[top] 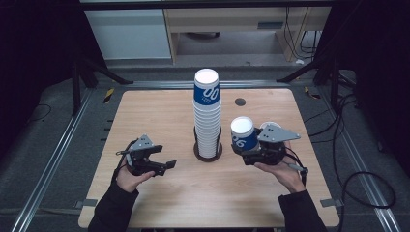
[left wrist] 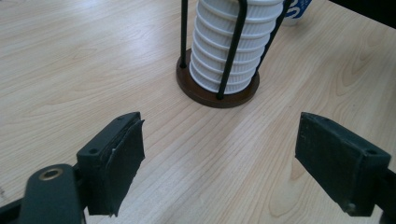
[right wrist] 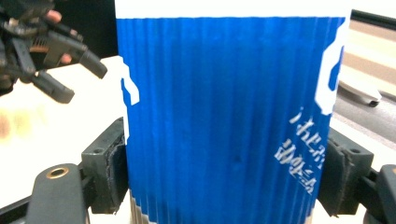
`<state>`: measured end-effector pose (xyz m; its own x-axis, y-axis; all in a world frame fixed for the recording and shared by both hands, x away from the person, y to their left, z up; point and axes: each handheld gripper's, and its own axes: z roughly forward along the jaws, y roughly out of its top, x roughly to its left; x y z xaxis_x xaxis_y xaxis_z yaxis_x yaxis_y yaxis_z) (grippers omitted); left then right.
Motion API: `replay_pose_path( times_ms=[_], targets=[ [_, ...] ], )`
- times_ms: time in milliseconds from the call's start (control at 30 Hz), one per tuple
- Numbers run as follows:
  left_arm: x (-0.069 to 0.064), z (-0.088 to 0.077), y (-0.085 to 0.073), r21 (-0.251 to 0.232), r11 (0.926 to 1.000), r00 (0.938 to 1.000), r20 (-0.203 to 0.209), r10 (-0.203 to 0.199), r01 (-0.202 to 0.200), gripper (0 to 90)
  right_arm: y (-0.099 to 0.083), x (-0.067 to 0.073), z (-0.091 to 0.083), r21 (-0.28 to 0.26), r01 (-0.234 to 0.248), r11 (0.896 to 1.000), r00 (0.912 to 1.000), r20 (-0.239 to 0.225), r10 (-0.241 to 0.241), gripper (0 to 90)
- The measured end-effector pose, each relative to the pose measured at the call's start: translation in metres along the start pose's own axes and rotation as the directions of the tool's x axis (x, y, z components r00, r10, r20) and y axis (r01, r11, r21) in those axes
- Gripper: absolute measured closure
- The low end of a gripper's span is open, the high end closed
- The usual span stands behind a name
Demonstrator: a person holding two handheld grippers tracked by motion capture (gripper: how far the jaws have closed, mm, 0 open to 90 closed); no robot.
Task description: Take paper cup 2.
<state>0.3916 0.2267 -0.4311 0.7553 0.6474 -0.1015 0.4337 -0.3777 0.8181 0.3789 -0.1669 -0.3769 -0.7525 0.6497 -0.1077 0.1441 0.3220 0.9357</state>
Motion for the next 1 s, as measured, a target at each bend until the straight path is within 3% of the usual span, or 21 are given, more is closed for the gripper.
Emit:
replay_pose_path(
  times_ms=[100,200,433,900,1000],
  targets=[
    [-0.003,0.001,0.001,0.0,1.0,0.9999,0.009,0.009,-0.009,15.1,-0.005,0.005,0.006,0.0,-0.001,1.0,0.9998,-0.02,0.0,19.9],
    [-0.005,0.002,0.001,0.002,0.9999,0.9997,0.023,0.013,-0.013,15.2,-0.011,0.012,0.015,0.051,0.022,0.998,0.9992,-0.036,-0.02,19.9],
    [-0.011,0.001,0.004,-0.01,0.9997,0.999,0.039,0.021,-0.02,15.6,-0.014,0.025,0.031,0.087,0.061,0.994,0.9952,-0.082,-0.054,19.8],
    [-0.029,-0.003,0.014,-0.041,0.9982,0.9946,0.093,0.046,-0.042,16.2,-0.021,0.052,0.058,0.145,0.14,0.98,0.9801,-0.161,-0.116,20.0],
    [-0.031,-0.003,0.016,-0.05,0.998,0.9912,0.125,0.044,-0.038,16.4,-0.023,0.056,0.064,0.151,0.146,0.978,0.9775,-0.174,-0.119,20.1]
  ],
)
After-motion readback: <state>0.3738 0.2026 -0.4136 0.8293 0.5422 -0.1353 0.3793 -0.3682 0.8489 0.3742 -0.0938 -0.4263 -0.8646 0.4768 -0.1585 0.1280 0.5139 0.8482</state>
